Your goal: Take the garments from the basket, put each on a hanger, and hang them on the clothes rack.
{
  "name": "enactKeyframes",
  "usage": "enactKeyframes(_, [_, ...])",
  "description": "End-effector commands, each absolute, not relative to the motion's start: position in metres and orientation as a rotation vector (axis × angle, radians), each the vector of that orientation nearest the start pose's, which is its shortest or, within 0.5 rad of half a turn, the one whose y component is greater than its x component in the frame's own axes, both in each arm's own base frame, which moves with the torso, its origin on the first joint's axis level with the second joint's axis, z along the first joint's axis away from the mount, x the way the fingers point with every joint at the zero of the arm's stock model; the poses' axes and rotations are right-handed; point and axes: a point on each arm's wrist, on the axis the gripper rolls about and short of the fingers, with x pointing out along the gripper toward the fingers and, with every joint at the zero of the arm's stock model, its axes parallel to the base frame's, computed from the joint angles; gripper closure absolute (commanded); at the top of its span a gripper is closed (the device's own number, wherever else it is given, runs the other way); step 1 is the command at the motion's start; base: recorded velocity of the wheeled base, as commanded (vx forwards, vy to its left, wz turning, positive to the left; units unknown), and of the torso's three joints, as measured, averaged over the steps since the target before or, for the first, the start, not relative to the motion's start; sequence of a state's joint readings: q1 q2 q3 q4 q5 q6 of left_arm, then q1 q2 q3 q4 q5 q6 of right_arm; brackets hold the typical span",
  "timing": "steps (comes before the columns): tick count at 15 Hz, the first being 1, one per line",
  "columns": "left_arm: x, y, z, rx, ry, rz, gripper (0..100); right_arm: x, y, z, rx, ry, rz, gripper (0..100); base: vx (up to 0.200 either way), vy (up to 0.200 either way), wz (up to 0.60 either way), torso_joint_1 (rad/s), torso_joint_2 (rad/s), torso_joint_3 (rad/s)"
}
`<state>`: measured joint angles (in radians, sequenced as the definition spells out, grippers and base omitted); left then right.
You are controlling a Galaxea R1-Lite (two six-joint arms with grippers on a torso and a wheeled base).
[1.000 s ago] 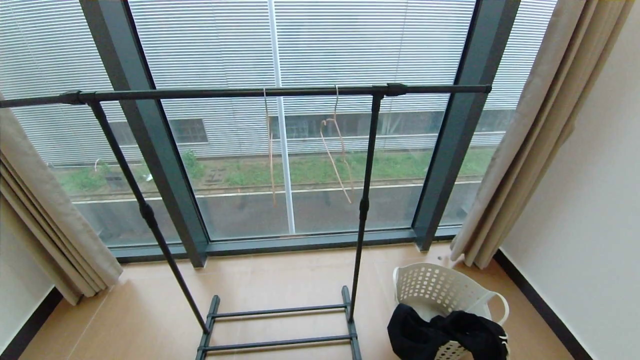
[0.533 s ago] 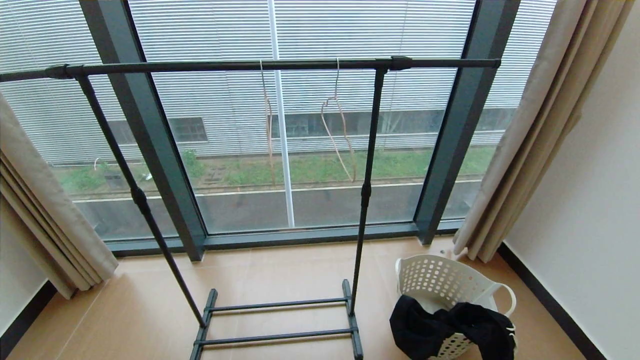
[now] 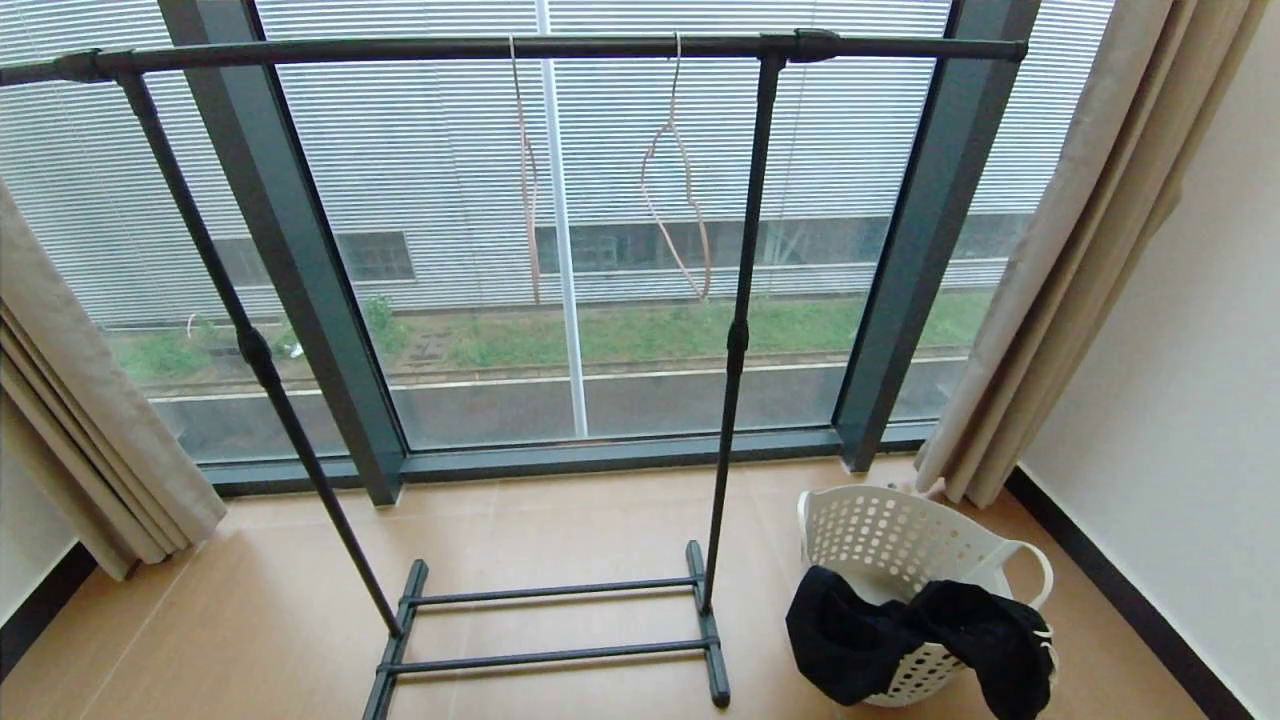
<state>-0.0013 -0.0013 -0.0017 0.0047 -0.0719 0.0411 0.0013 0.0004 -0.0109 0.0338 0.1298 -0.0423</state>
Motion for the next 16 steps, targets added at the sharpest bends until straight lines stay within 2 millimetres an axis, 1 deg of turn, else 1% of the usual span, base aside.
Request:
enactKeyframes(1, [-0.0230,-0.0016,0.0754,0.041,0.002,-0.074,0,-0.0237,0.0029,0.0750,-0.041,0.022,0.132,0,0.000,0.000,0.00,-0.163,0.51,0.334])
enactKeyframes(6, [-0.0230,-0.0016,0.0754,0.041,0.002,-0.074,0,-0.0237,0.0029,0.0750,-0.041,0.022,0.132,0,0.000,0.000,0.00,-0.148,0.48,0.334])
enactKeyframes(9, [-0.0230,-0.0016,0.0754,0.041,0.002,-0.074,0,-0.0237,0.0029,0.0752,-0.041,0.020,0.132,0,0.000,0.000,0.00,-0.100,0.42,0.304])
enactKeyframes(14, [-0.0230,-0.0016,0.0754,0.041,0.002,-0.074,0,-0.0237,0.0029,0.0752,-0.041,0.020,0.132,0,0.000,0.000,0.00,-0.014,0.06,0.050])
enactKeyframes(16, [-0.0230,-0.0016,0.0754,0.041,0.002,-0.074,0,-0.0237,0.0029,0.0752,-0.041,0.020,0.132,0,0.000,0.000,-0.60,0.002,0.01,0.000])
